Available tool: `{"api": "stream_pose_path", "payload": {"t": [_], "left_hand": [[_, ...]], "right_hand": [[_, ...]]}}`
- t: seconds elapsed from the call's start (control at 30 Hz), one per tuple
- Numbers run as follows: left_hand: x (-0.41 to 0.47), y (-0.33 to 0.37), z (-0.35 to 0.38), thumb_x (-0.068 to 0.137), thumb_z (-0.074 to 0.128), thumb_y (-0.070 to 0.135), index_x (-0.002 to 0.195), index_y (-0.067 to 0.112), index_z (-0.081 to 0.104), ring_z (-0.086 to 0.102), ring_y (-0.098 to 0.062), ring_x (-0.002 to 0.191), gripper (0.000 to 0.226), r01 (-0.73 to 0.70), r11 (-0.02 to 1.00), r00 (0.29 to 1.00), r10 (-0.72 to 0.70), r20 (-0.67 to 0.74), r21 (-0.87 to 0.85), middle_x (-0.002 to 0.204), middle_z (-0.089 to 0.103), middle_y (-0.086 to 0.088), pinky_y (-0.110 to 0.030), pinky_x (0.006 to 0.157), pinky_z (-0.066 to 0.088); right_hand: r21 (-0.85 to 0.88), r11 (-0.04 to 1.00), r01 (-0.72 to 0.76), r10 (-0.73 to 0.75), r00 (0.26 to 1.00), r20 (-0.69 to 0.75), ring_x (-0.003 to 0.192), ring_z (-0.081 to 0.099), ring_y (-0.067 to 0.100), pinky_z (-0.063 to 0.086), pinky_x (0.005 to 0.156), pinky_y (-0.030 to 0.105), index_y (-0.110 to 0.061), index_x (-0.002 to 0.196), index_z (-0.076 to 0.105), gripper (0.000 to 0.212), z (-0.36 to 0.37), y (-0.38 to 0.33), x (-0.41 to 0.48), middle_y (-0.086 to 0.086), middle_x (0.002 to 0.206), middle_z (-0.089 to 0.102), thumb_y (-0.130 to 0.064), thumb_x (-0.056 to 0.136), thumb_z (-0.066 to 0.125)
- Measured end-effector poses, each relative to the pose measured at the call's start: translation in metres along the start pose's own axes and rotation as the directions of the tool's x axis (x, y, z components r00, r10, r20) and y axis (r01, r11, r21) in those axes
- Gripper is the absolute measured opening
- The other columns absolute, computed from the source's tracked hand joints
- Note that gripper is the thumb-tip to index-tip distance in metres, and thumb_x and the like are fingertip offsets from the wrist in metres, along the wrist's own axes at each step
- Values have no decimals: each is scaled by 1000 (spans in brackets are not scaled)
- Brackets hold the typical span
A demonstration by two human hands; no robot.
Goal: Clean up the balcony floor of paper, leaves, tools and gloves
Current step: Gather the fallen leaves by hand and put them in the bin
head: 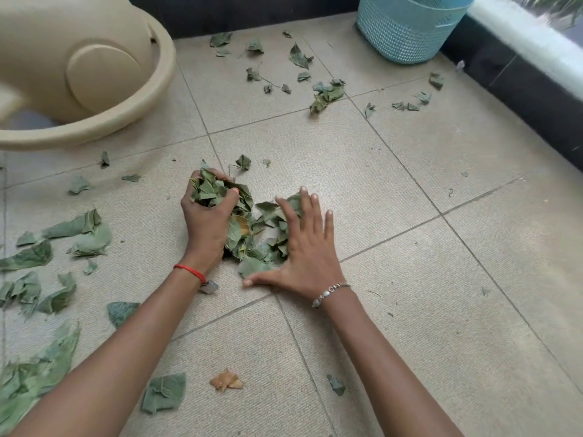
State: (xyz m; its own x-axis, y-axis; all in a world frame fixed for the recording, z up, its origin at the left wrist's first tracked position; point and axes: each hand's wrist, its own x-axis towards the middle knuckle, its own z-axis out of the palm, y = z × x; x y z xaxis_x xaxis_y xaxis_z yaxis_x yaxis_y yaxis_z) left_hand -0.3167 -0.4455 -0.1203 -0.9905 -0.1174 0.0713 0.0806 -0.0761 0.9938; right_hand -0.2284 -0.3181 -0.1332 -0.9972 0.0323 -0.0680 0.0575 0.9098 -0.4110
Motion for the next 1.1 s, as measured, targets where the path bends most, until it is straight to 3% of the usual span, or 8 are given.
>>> {"api": "stream_pose_path", "payload": {"t": [0.13,0.3,0.5,0.57,0.67,0.77,0.9,1.1], "left_hand": [[1,-2,-1,78,59,-12,83,20,51,57,-1,76,33,-33,998,996,28,87,45,80,57,7,-18,78,47],[1,-5,-1,77,58,-14,86,13,52,57,-2,76,29,-33,998,994,27,110,57,81,57,3,-18,77,46],[-2,-1,1,76,57,-15,79,16,55,59,0,73,32,12,1000,999,-12,40,14,79,60,3,-18,76,48],[-3,1,2,77,58,-14,78,17,55,60,-1,73,31,54,998,999,-54,8,-11,80,61,2,-19,74,49],[-6,5,4,78,61,-9,75,17,56,60,-4,66,26,144,988,987,-147,-72,-48,76,61,0,-22,67,51],[-12,9,10,78,63,-6,70,17,54,61,-6,57,26,256,954,945,-281,-165,-155,67,60,3,-23,57,52],[-22,11,25,79,61,-8,72,19,55,61,-6,52,29,315,908,920,-364,-148,-276,55,62,10,-20,50,50],[-42,24,47,79,60,-7,68,23,59,59,-19,65,32,390,855,889,-446,-101,-340,61,64,5,-43,72,51]], "right_hand": [[-62,997,47,-46,999,18,143,-15,28,-11,113,55,-34,146,-3,126,-3,-13,27,8,155,-12,-85,48,57],[34,981,189,-186,979,-80,133,29,26,12,116,40,-11,134,39,97,-6,-15,35,7,138,39,-65,60,71],[-193,974,116,-168,945,-281,81,50,23,36,66,29,-13,95,57,56,10,-22,25,2,89,58,-46,57,82],[-268,962,59,-152,927,-344,62,51,20,27,45,20,-14,82,60,39,10,-24,20,2,73,57,-20,54,85],[-255,966,38,-144,902,-408,42,39,16,3,42,11,-8,71,60,30,4,-21,14,4,56,53,-3,50,81],[-141,988,55,-109,905,-412,37,23,12,2,43,8,-4,63,55,26,-4,-14,16,5,45,48,6,55,77],[247,969,-21,96,951,-295,50,48,18,34,50,23,0,79,59,18,-18,5,14,13,61,61,-12,77,72],[802,582,-131,469,860,-200,48,33,9,30,49,24,-14,52,44,34,-52,31,-8,-1,48,38,-8,76,68]]}}
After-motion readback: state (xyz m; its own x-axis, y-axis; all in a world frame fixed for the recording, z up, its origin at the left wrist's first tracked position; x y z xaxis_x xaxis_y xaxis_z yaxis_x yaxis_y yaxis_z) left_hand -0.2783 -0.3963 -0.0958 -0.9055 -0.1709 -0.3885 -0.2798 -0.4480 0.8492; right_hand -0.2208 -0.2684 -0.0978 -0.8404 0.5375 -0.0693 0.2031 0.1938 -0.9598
